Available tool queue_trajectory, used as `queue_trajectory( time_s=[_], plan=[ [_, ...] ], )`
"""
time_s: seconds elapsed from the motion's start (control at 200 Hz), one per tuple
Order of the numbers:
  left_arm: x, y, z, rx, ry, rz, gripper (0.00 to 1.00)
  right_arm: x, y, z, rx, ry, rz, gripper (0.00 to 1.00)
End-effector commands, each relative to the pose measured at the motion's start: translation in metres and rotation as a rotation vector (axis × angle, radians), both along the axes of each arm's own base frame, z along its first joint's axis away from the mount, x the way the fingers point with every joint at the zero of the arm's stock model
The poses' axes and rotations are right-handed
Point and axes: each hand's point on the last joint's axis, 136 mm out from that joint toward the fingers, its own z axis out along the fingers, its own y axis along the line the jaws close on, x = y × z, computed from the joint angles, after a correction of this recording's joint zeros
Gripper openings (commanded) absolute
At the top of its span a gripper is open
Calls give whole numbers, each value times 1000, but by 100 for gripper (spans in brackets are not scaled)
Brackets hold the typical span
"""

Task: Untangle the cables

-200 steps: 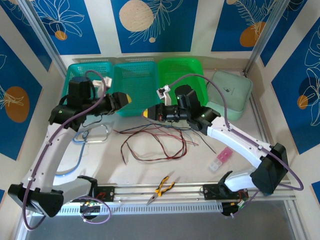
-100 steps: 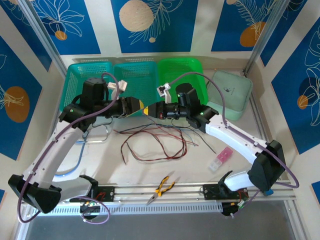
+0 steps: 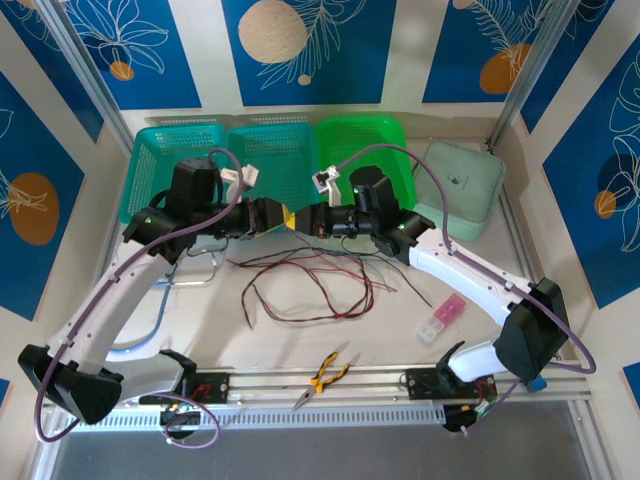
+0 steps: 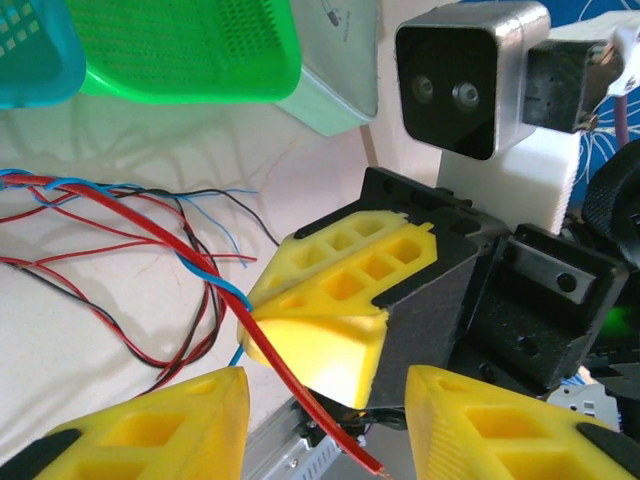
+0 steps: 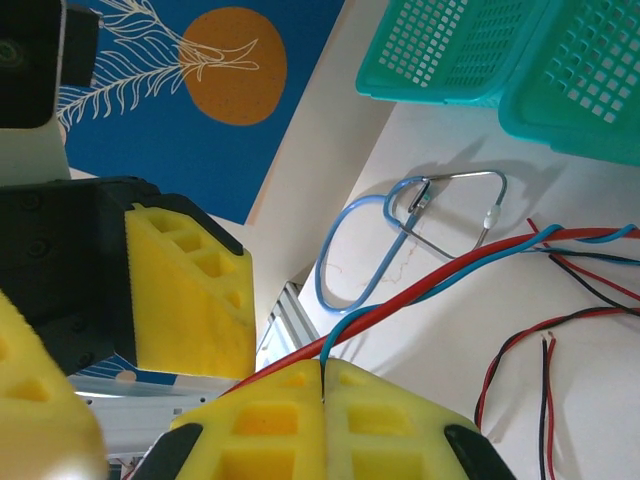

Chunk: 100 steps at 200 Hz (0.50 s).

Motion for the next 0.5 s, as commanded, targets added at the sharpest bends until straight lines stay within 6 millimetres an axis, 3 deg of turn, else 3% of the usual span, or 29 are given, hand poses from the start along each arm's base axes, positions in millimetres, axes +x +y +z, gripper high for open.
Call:
queue_trajectory(
  time_s=[0.0, 0.33, 0.495],
  plan=[
    [-8, -5, -3, -8, 19, -32, 44, 0, 4, 13, 30, -35, 27, 0],
    [-14, -9, -5, -41, 38, -50, 32, 1, 7, 20, 63, -36, 32, 0],
    [-12, -2, -5, 0, 9, -21, 5, 0, 4, 24, 62, -41, 28, 0]
  ],
)
